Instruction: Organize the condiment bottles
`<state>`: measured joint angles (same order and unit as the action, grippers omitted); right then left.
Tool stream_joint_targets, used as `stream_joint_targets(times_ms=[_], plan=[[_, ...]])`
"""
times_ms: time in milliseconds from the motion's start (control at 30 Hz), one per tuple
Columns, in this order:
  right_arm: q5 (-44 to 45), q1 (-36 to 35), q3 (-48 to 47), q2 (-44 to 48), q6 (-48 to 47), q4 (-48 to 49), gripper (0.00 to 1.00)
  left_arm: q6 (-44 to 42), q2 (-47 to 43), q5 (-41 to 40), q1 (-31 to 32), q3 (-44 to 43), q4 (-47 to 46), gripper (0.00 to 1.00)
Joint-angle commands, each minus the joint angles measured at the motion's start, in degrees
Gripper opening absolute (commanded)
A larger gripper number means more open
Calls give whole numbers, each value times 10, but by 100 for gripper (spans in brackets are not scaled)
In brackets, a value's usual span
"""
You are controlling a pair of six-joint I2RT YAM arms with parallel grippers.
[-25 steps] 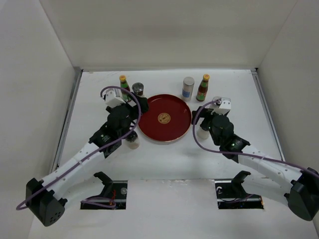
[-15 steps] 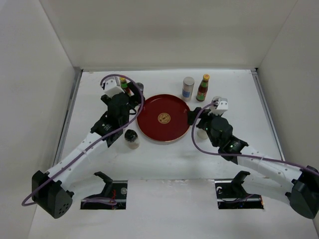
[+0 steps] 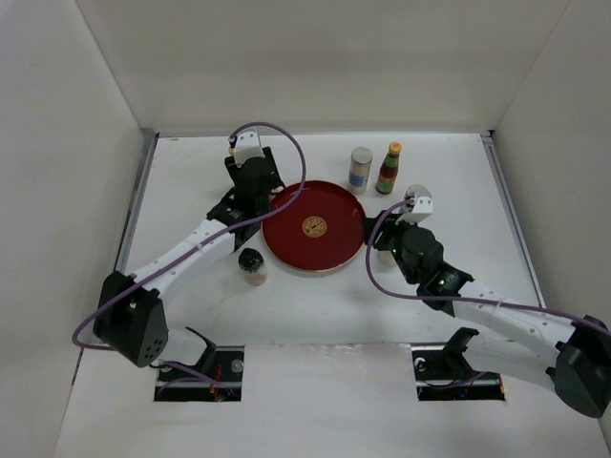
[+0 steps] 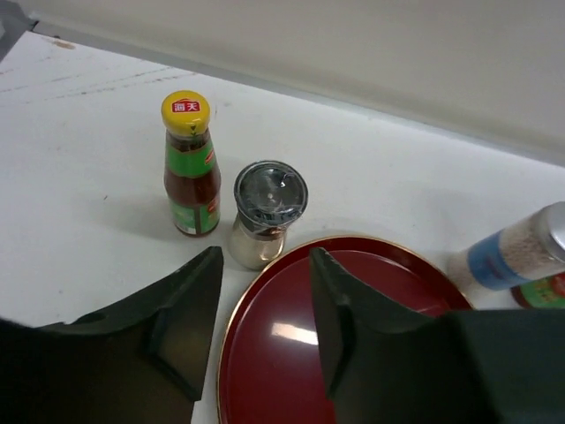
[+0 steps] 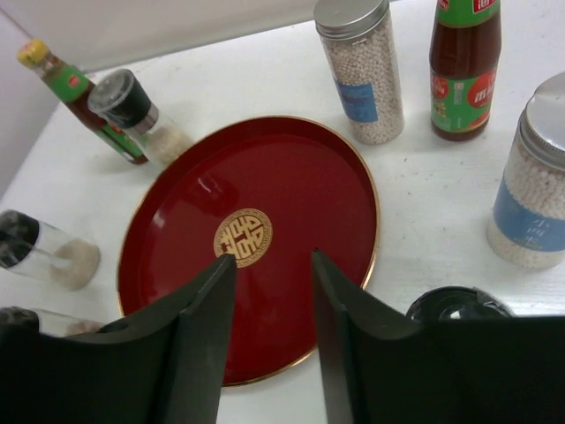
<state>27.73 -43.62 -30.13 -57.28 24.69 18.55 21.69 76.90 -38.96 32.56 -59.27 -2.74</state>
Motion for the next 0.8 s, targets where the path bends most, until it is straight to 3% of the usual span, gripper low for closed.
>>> stream_joint_targets(times_ms=[0, 67, 167, 767], plan=[[-9, -1, 1, -6, 3, 40, 58, -35, 43, -19, -9, -54, 5, 50], [-14, -1, 2, -9, 3, 45, 71, -37, 78, -15, -14, -75, 17, 67], [-23, 2, 2, -15, 3, 47, 80, -42, 120, -6, -25, -99, 20, 74], [-58, 11, -1, -38, 7, 54, 84, -66, 274, 50, -73, -197, 7, 79]])
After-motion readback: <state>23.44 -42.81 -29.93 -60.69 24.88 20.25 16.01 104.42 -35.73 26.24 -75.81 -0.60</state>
